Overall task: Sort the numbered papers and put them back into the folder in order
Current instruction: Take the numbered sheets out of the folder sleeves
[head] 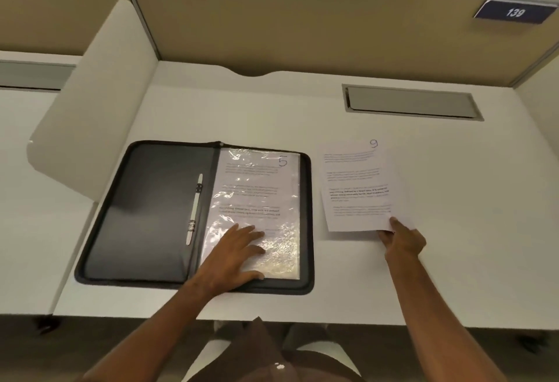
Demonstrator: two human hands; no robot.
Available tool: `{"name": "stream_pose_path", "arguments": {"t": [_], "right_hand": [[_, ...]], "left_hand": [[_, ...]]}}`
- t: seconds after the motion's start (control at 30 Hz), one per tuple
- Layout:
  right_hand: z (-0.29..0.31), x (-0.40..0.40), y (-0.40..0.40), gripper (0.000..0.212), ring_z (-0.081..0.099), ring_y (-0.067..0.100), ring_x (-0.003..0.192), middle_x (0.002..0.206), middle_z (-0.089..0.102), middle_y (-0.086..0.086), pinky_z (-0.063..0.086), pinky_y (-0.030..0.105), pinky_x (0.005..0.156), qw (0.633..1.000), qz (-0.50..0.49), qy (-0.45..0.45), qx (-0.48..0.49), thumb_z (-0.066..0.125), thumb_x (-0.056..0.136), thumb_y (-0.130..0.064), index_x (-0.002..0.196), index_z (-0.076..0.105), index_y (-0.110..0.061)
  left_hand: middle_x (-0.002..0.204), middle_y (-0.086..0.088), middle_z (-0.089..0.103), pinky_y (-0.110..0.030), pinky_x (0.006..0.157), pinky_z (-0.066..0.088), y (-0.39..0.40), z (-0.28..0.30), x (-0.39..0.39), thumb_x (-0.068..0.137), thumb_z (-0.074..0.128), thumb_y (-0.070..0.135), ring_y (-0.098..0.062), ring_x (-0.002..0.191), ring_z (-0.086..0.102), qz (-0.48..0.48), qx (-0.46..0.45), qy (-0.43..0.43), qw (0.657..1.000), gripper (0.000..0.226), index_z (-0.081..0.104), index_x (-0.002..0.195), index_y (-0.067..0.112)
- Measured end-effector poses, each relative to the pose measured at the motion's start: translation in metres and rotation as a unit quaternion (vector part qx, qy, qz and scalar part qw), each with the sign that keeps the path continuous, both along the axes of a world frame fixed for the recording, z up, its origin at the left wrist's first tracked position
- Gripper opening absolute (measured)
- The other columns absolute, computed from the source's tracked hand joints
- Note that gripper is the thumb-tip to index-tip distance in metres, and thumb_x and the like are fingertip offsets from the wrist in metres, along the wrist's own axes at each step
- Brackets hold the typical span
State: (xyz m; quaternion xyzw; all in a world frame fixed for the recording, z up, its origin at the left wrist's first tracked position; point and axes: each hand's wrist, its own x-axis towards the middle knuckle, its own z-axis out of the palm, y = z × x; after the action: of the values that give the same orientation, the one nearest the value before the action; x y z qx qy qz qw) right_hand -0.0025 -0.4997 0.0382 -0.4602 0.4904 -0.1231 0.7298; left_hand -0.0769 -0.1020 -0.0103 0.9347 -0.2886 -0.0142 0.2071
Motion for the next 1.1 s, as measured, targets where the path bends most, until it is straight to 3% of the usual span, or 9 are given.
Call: {"name": "stream_pose_path", "arguments": {"t": [0.17, 0.27, 0.43, 0.53, 0.67, 0.73, 0.87, 1.0, 1.1], "right_hand": [[-0.019, 0.002, -0.002, 0.021, 0.069, 0.033, 0.094, 0.113, 0.069, 0.015, 0.060, 0.037, 0.060, 0.996, 0.029, 0.062, -0.051, 0.075, 0.087, -0.004, 0.106, 0.066, -0.007], [-0.018, -0.007, 0.001, 0.054, 0.065, 0.029, 0.088, 0.118, 0.064, 0.015, 0.056, 0.038, 0.069, 0.986, 0.050, 0.113, -0.112, 0.078, 0.086, -0.012, 0.136, 0.057, -0.007], [0.024, -0.048, 0.065, 0.044, 0.062, 0.025, 0.109, 0.127, 0.061, 0.012, 0.050, 0.029, 0.087, 0.899, 0.112, 0.009, -0.423, 0.067, 0.094, -0.005, 0.136, 0.056, -0.011], [0.050, -0.085, 0.127, 0.019, 0.065, 0.008, 0.099, 0.109, 0.069, -0.003, 0.055, 0.021, 0.083, 0.789, 0.324, -0.171, -0.493, 0.062, 0.099, -0.010, 0.117, 0.068, -0.012], [0.034, -0.137, 0.194, 0.032, 0.065, 0.002, 0.094, 0.104, 0.073, -0.012, 0.058, 0.024, 0.081, 0.488, 0.636, -0.203, -0.562, 0.046, 0.103, -0.045, 0.111, 0.072, -0.028], [0.017, -0.149, 0.218, 0.036, 0.067, 0.005, 0.105, 0.119, 0.072, -0.011, 0.054, 0.022, 0.090, 0.424, 0.653, -0.198, -0.595, 0.047, 0.101, -0.047, 0.124, 0.068, -0.029], [0.002, -0.141, 0.248, 0.064, 0.040, 0.022, 0.145, 0.158, 0.041, 0.006, 0.018, 0.032, 0.119, 0.430, 0.644, -0.114, -0.623, 0.054, 0.099, -0.042, 0.155, 0.036, -0.017], [0.003, -0.122, 0.265, 0.073, 0.014, 0.026, 0.156, 0.167, 0.021, 0.009, -0.010, 0.032, 0.118, 0.469, 0.633, -0.038, -0.615, 0.050, 0.101, -0.049, 0.160, 0.021, -0.016], [0.021, -0.126, 0.268, 0.058, 0.037, 0.025, 0.147, 0.157, 0.043, 0.009, 0.016, 0.041, 0.126, 0.458, 0.638, -0.099, -0.611, 0.048, 0.102, -0.045, 0.152, 0.042, -0.016]], "left_hand": [[0.151, 0.007, 0.048, -0.040, 0.122, 0.024, 0.011, 0.004, 0.007, 0.087, 0.060, 0.065, -0.015, 0.144, 0.037, -0.031, -0.001, 0.001, 1.000, 0.048, 0.063, 0.124, 0.034], [0.144, 0.008, 0.054, -0.036, 0.116, 0.035, 0.014, 0.014, 0.010, 0.086, 0.066, 0.058, -0.013, 0.137, 0.044, -0.034, -0.022, 0.001, 0.999, 0.040, 0.068, 0.115, 0.031], [0.117, 0.009, 0.066, -0.034, 0.102, 0.045, 0.017, 0.026, 0.015, 0.091, 0.064, 0.050, -0.010, 0.112, 0.056, -0.020, -0.036, -0.012, 0.999, 0.025, 0.073, 0.100, 0.028], [0.102, 0.008, 0.068, -0.034, 0.093, 0.048, 0.018, 0.030, 0.020, 0.093, 0.061, 0.047, -0.011, 0.099, 0.059, -0.015, -0.060, -0.035, 0.998, 0.026, 0.074, 0.096, 0.025], [0.095, 0.007, 0.070, -0.030, 0.087, 0.045, 0.016, 0.034, 0.024, 0.095, 0.056, 0.047, -0.013, 0.091, 0.060, -0.006, -0.093, -0.057, 0.994, 0.030, 0.073, 0.092, 0.022], [0.093, 0.006, 0.070, -0.030, 0.085, 0.045, 0.015, 0.035, 0.026, 0.094, 0.057, 0.045, -0.013, 0.090, 0.060, -0.002, -0.100, -0.064, 0.993, 0.029, 0.073, 0.090, 0.021], [0.090, 0.006, 0.068, -0.034, 0.081, 0.046, 0.017, 0.036, 0.027, 0.094, 0.063, 0.038, -0.014, 0.085, 0.059, -0.011, -0.114, -0.060, 0.992, 0.022, 0.072, 0.088, 0.019], [0.089, 0.004, 0.067, -0.035, 0.078, 0.046, 0.019, 0.038, 0.024, 0.094, 0.063, 0.037, -0.015, 0.083, 0.058, -0.013, -0.125, -0.069, 0.990, 0.021, 0.071, 0.088, 0.018], [0.091, 0.003, 0.066, -0.034, 0.077, 0.048, 0.024, 0.045, 0.020, 0.095, 0.062, 0.035, -0.013, 0.086, 0.057, 0.016, -0.149, -0.071, 0.986, 0.020, 0.069, 0.089, 0.017]]}}
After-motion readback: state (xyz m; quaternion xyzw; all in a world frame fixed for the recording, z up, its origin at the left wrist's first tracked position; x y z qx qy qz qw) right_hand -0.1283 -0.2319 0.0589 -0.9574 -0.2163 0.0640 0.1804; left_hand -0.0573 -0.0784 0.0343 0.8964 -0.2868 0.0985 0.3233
